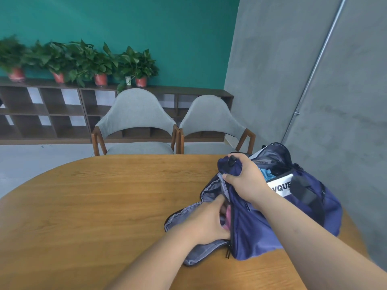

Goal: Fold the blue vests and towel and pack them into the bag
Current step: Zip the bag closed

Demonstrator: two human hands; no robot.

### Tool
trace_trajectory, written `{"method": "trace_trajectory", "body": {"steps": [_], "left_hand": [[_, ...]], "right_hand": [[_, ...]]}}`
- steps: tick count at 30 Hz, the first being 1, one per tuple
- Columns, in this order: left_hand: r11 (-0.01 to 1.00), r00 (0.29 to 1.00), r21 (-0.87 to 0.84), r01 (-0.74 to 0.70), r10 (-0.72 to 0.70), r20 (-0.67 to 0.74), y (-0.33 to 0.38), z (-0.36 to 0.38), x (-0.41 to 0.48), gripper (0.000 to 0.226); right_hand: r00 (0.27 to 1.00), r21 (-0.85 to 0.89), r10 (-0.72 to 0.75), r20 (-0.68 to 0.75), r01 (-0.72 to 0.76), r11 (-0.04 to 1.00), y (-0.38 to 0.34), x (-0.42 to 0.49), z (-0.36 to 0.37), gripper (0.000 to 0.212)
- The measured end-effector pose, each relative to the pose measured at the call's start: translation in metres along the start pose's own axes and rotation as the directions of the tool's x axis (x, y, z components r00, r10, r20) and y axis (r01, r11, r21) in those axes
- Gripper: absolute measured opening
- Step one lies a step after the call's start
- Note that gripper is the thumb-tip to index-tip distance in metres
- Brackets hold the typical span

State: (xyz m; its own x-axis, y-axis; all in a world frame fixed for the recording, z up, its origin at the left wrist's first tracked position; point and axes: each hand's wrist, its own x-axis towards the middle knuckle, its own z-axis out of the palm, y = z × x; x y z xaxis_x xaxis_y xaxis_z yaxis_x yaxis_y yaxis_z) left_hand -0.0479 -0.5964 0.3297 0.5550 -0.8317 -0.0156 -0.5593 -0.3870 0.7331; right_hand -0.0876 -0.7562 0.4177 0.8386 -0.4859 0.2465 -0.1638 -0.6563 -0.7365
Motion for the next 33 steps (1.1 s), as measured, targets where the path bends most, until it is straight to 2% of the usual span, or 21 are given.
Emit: {"method": "trace_trajectory", "body": {"steps": [2,7,11,13,16,20,22,28,33], "left_hand": [[0.999,0.999,-0.019,0.042,-0.041,0.021,0.000,0.012,0.001,0.043],[0.999,0.982,-0.029,0.036,-0.030,0.186,0.001,0.011,-0.005,0.055],[0.997,0.963,0.069,0.021,-0.038,0.266,-0.008,-0.003,-0.010,0.055],[0.995,0.958,0.094,0.026,-0.051,0.283,-0.012,-0.008,-0.013,0.048],[0.995,0.966,0.086,0.053,-0.072,0.247,-0.016,-0.017,-0.021,0.042],[0.986,0.976,0.095,0.136,-0.149,0.157,-0.035,-0.029,-0.026,0.053],[0.981,0.973,0.082,0.174,-0.185,0.136,-0.041,-0.035,-0.029,0.057],[0.975,0.975,0.116,0.191,-0.202,0.093,-0.041,-0.040,-0.034,0.040],[0.951,0.973,0.220,0.216,-0.229,0.034,-0.036,-0.050,-0.043,0.063]], "right_hand": [[1.000,0.005,0.015,-0.007,-0.015,1.000,0.002,-0.001,-0.001,0.061],[0.999,-0.096,0.027,0.037,-0.023,0.995,0.007,-0.007,-0.005,0.065],[0.998,-0.208,0.020,0.053,-0.009,0.978,0.005,-0.011,-0.015,0.062],[0.996,-0.206,0.030,0.080,-0.013,0.978,0.003,-0.012,-0.024,0.062],[0.988,-0.152,0.056,0.143,-0.034,0.988,0.007,-0.013,-0.041,0.057],[0.991,-0.438,0.021,0.130,0.038,0.898,0.025,-0.019,-0.057,0.052],[0.992,-0.513,-0.010,0.122,0.071,0.855,0.033,-0.023,-0.055,0.048],[0.976,-0.510,-0.065,0.208,0.165,0.844,0.032,-0.033,-0.033,0.020],[0.977,-0.508,-0.076,0.202,0.171,0.844,0.030,-0.032,-0.035,0.015]]}}
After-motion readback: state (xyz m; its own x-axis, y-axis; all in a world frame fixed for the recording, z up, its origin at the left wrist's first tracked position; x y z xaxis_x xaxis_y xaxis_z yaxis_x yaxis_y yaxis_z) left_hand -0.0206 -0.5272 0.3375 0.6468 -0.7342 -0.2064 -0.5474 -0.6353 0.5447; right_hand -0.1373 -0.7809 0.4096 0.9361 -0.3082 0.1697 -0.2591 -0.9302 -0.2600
